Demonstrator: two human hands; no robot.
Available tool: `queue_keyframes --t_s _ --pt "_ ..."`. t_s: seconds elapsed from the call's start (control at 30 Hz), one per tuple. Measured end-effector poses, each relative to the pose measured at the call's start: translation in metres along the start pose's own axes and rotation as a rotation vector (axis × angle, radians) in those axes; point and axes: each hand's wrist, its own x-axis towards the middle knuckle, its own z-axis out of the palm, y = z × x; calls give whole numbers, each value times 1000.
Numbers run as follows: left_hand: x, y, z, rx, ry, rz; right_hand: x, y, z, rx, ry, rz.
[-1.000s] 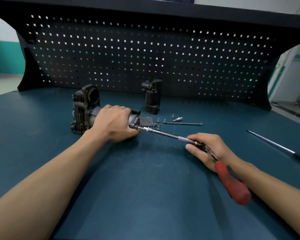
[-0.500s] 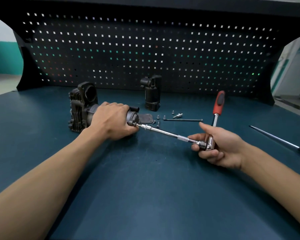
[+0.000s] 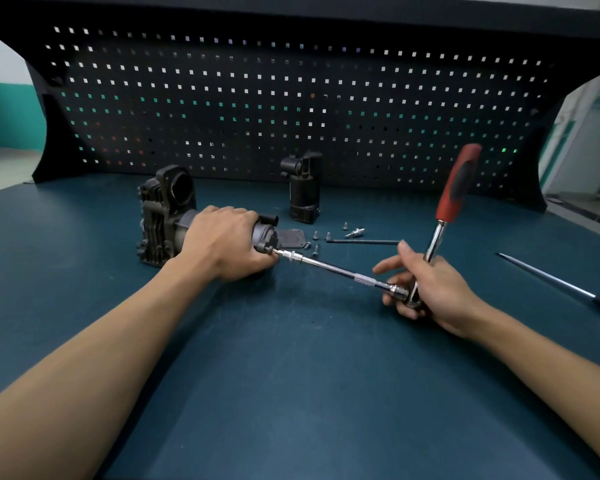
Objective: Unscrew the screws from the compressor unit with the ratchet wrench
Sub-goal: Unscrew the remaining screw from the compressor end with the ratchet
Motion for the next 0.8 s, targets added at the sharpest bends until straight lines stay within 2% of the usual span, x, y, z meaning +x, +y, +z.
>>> queue_keyframes --t_s 0.1,0.2,0.33,0.43,0.6,0.7,0.8 --pt "0 0 0 7 -6 -7 -2 4 -7 -256 -11 -270" --pt "0 0 -1 5 -8 -9 -1 7 -12 -662 -5 -533" --pt "-1 1 -1 0 -20 -15 0 11 -13 -875 14 -751" --pt "-1 0 -1 -5 -24 -18 -3 10 -19 -1025 -1 -816" --pt "0 0 -2 -3 -30 -18 -2 6 -21 -1149 82 -914" --pt "0 0 -1 3 -28 -14 1 11 -21 -1062 57 -837" --pt "0 0 0 6 -32 -7 3 17 -18 -852 -16 -708"
